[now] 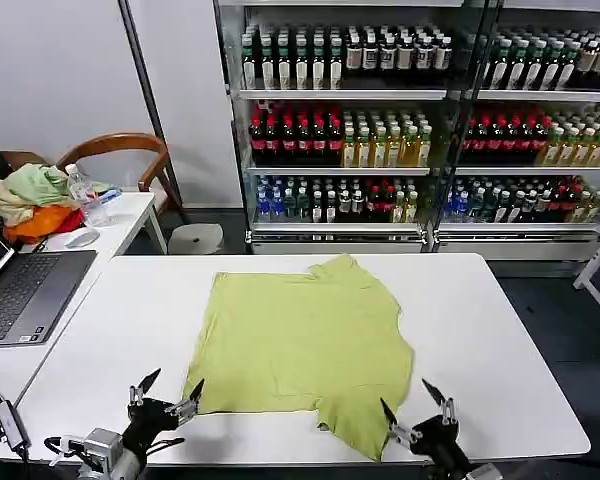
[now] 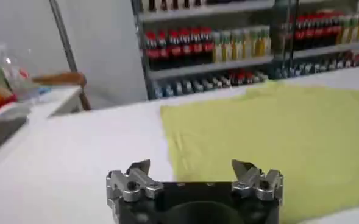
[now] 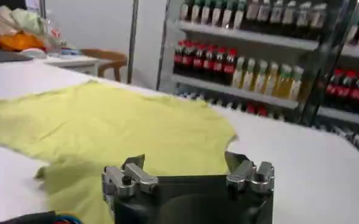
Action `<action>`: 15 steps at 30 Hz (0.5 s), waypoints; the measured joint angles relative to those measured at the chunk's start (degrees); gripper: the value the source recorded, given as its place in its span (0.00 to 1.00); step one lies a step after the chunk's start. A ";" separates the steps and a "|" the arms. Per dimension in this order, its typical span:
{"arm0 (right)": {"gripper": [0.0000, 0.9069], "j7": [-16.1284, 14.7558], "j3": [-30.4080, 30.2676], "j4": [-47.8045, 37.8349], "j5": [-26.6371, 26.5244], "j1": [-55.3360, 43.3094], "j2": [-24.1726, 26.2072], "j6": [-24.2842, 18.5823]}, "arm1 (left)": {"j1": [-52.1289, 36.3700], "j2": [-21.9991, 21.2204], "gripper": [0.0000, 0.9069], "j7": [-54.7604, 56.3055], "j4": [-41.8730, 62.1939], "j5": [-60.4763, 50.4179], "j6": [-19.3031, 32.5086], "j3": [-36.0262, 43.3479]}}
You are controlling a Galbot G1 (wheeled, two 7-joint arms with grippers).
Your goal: Fold and organize the clothes.
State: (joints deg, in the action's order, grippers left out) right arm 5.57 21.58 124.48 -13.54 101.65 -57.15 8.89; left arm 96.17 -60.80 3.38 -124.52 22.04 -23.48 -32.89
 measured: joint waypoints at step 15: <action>1.00 3.57 -3.80 -0.67 -0.01 1.01 -0.77 1.76 | -0.86 -0.48 1.00 2.83 1.12 2.36 -4.42 1.05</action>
State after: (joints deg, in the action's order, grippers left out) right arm 9.14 17.78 123.81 -13.55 102.66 -57.92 10.65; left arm 95.31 -61.29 6.21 -123.39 24.40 -27.90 -31.85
